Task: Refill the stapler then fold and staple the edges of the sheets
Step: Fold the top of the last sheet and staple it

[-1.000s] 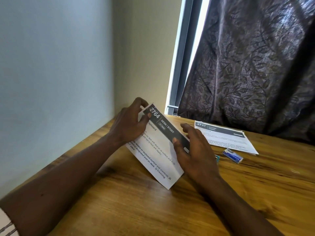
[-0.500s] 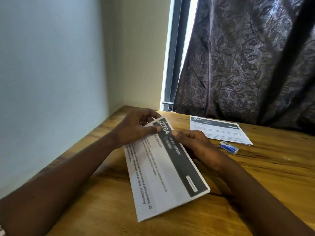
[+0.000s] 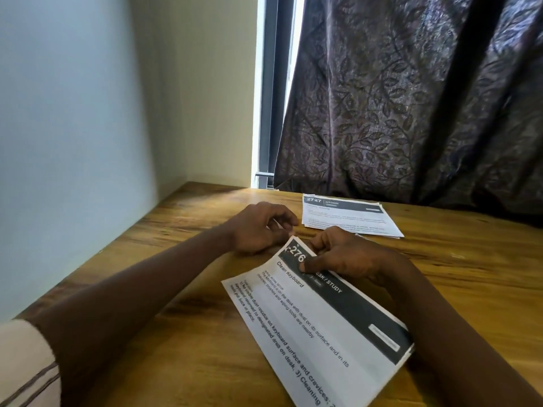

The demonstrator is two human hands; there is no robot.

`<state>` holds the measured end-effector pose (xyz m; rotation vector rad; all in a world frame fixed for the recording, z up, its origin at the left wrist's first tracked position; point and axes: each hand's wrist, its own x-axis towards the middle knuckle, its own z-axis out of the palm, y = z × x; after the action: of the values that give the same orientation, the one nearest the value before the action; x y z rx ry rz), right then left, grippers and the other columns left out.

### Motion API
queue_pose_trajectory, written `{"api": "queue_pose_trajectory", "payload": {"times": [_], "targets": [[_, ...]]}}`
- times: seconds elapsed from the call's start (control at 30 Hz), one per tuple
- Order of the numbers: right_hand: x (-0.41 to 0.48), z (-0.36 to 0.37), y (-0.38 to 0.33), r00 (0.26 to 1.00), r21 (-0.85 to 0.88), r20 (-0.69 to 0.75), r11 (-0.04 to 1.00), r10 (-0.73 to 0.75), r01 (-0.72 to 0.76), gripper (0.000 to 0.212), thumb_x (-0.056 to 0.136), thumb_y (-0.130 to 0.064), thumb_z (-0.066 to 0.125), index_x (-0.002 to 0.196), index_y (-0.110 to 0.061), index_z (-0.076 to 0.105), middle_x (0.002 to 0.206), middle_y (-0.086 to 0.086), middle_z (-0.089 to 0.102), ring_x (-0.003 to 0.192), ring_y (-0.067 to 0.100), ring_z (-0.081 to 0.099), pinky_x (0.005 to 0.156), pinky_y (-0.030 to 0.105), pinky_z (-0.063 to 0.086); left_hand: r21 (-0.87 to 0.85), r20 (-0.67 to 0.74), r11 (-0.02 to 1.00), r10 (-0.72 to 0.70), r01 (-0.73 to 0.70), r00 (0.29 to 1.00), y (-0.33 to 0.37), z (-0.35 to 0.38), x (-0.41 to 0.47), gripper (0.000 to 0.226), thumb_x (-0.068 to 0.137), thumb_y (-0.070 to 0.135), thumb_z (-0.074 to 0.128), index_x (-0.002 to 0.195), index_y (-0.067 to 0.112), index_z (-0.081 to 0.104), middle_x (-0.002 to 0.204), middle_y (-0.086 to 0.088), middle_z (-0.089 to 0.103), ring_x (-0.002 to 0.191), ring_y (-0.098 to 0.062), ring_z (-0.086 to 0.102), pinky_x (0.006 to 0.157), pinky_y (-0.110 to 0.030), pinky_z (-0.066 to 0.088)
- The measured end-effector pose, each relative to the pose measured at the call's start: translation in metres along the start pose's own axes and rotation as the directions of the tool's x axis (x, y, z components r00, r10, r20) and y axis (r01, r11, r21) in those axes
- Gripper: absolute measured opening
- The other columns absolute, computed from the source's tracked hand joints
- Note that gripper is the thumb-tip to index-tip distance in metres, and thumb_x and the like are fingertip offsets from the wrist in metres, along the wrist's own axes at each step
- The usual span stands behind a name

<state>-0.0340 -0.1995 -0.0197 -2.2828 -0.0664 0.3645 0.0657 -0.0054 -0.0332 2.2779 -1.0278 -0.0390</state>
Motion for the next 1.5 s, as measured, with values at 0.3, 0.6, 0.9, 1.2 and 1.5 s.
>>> {"api": "queue_pose_trajectory", "payload": {"times": [0.3, 0.6, 0.9, 1.2, 1.5], "targets": [[0.002, -0.004, 0.006, 0.999, -0.043, 0.014, 0.998, 0.037, -0.036, 0.03, 0.084, -0.023, 0.08, 0.109, -0.008, 0.074, 0.101, 0.009, 0.079, 0.084, 0.019, 0.077, 0.063, 0.027, 0.058, 0.082, 0.243, 0.988, 0.11, -0.134, 0.964, 0.011, 0.021, 0.041, 0.034, 0.093, 0.005, 0.066, 0.122, 0.023, 0.072, 0.111, 0.01, 0.071, 0.103, -0.011, 0.065, 0.092, -0.029, 0.054], [0.006, 0.001, 0.008, 1.0, 0.089, -0.021, 0.996, 0.015, -0.013, 0.027, 0.088, -0.021, 0.074, 0.114, -0.013, 0.073, 0.103, 0.007, 0.08, 0.089, 0.023, 0.078, 0.086, 0.04, 0.062, -0.081, -0.026, 0.997, 0.012, -0.014, 1.0, -0.024, -0.005, 0.001, 0.02, 0.09, 0.028, 0.074, 0.11, 0.027, 0.076, 0.105, 0.01, 0.075, 0.1, -0.013, 0.068, 0.09, -0.037, 0.056], [0.004, 0.023, 0.005, 0.968, 0.316, -0.23, 0.934, -0.097, 0.169, 0.019, 0.097, -0.028, 0.068, 0.115, -0.027, 0.071, 0.097, -0.001, 0.081, 0.086, 0.021, 0.079, 0.083, 0.039, 0.063, -0.4, -0.028, 0.915, -0.071, 0.054, 0.997, -0.047, -0.051, -0.051, 0.043, 0.075, 0.035, 0.083, 0.112, 0.016, 0.074, 0.106, -0.004, 0.076, 0.087, -0.016, 0.07, 0.075, -0.029, 0.058], [0.002, 0.036, 0.0, 0.907, 0.402, -0.406, 0.869, -0.112, 0.288, 0.011, 0.092, -0.023, 0.074, 0.102, -0.02, 0.076, 0.092, 0.002, 0.081, 0.081, 0.019, 0.078, 0.063, 0.022, 0.059, -0.525, -0.004, 0.851, -0.028, 0.022, 1.0, -0.037, -0.038, -0.045, 0.047, 0.072, 0.039, 0.082, 0.105, 0.006, 0.075, 0.108, -0.01, 0.078, 0.097, -0.025, 0.072, 0.075, -0.03, 0.058], [0.007, 0.043, -0.002, 0.875, 0.368, -0.458, 0.862, -0.159, 0.349, 0.02, 0.086, -0.011, 0.079, 0.104, -0.01, 0.072, 0.094, 0.008, 0.08, 0.08, 0.021, 0.078, 0.064, 0.027, 0.062, -0.569, -0.016, 0.821, -0.053, 0.035, 0.998, -0.026, -0.029, -0.046, 0.048, 0.072, 0.043, 0.079, 0.102, 0.006, 0.073, 0.105, -0.014, 0.078, 0.101, -0.033, 0.074, 0.089, -0.046, 0.06]]}}
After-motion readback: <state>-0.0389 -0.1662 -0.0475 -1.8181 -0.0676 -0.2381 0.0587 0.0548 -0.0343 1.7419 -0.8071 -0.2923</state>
